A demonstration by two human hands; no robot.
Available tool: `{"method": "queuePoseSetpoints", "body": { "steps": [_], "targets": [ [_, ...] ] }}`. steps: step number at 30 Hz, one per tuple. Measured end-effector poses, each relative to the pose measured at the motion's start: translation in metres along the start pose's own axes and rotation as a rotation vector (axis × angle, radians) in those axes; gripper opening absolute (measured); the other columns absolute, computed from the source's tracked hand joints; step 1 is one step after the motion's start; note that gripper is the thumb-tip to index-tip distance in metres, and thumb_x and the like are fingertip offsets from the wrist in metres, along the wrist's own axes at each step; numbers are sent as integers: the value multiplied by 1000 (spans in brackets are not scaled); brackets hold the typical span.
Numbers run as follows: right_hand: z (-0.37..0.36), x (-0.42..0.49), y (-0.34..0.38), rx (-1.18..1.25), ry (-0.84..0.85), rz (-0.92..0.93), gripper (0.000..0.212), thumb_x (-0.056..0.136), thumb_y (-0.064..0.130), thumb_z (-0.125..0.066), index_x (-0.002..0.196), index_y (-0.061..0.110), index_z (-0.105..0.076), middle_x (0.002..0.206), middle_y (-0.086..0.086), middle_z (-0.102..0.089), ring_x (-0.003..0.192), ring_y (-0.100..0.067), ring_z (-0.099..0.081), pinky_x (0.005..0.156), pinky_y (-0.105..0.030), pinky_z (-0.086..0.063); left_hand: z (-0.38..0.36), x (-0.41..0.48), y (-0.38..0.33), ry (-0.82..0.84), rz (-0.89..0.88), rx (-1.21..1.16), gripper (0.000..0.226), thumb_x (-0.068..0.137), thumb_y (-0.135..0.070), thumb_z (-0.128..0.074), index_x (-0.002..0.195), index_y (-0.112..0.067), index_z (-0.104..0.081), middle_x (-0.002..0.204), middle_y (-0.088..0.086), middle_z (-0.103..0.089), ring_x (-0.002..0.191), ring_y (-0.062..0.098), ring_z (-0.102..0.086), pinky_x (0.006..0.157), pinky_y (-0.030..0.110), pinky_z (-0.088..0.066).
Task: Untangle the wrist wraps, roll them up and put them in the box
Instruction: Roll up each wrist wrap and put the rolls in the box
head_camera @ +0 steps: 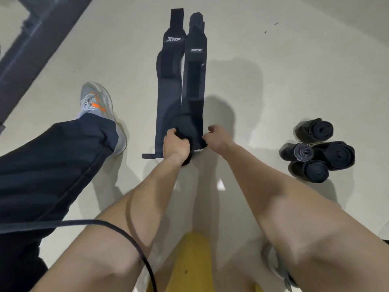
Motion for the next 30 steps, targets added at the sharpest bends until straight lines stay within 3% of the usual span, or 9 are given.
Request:
{"method": "queuePoseSetpoints", "body": {
  "steps": [5,7,9,11,14,19,24,27,30],
  "targets": [
    [-22,18,8,98,-59,-68,36,96,21,-62,125,1,-57,114,-18,-64,108,-36,-62,84,-39,-51,1,19,3,102,61,-38,47,99,-21,-60,144,-12,-47,124,1,-61,121,25,-58,85,24,-37],
    [-22,21,7,128,-76,-115,24,95,28,-66,92,8,-53,84,-9,-55,79,-27,-56,60,-30,-43,-1,24,7,132,86,-104,26,98,-21,-63,121,-11,-60,101,-2,-60,101,25,-60,76,25,-41],
    [-21,23,6,157,-76,-168,35,93,29,-69,76,10,-45,75,-6,-51,64,-21,-48,57,-28,-39,0,24,10,159,122,-182,15,95,-22,-66,89,-10,-62,74,0,-58,71,24,-56,55,27,-38],
    [-16,19,5,195,-58,-213,30,91,28,-73,80,8,-54,77,-8,-57,63,-20,-51,61,-30,-44,5,18,10,214,147,-198,21,93,-25,-71,85,-8,-62,65,2,-54,55,19,-49,47,26,-35],
    [-5,3,8,238,-22,-201,23,88,26,-77,98,7,-67,79,-5,-63,68,-19,-56,63,-28,-46,15,4,0,260,96,-202,17,91,-26,-74,87,-10,-67,73,4,-63,61,20,-57,50,23,-44],
    [31,-32,25,343,-25,-39,26,87,23,-79,94,0,-70,82,-11,-63,74,-25,-56,67,-31,-45,47,-28,-37,331,-50,-296,16,92,-24,-70,78,-17,-68,74,1,-65,70,20,-58,56,25,-46],
    [84,-87,62,365,-112,114,21,90,24,-76,84,7,-65,72,-6,-62,60,-19,-59,52,-23,-40,86,-80,-90,451,-261,-343,17,94,-24,-69,85,-11,-66,71,2,-61,63,17,-56,61,26,-47],
    [117,-129,85,279,-169,193,20,97,30,-62,92,12,-67,78,-5,-72,56,-15,-63,55,-24,-39,108,-116,-125,486,-264,-488,13,99,-13,-65,87,-9,-64,65,2,-58,57,14,-56,56,24,-54],
    [149,-173,99,170,-240,306,21,98,15,-45,101,17,-66,85,-2,-69,66,-19,-59,59,-28,-38,132,-151,-156,549,-276,-606,8,99,-8,-65,90,-8,-64,64,1,-61,54,9,-58,54,20,-53]
  ]
}}
Point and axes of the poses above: each hand's wrist, its own x-axis towards the middle knuckle, its own z-axis out of the back of the hand, y = z × x, the point moved 1 cm from there along x, towards the middle knuckle
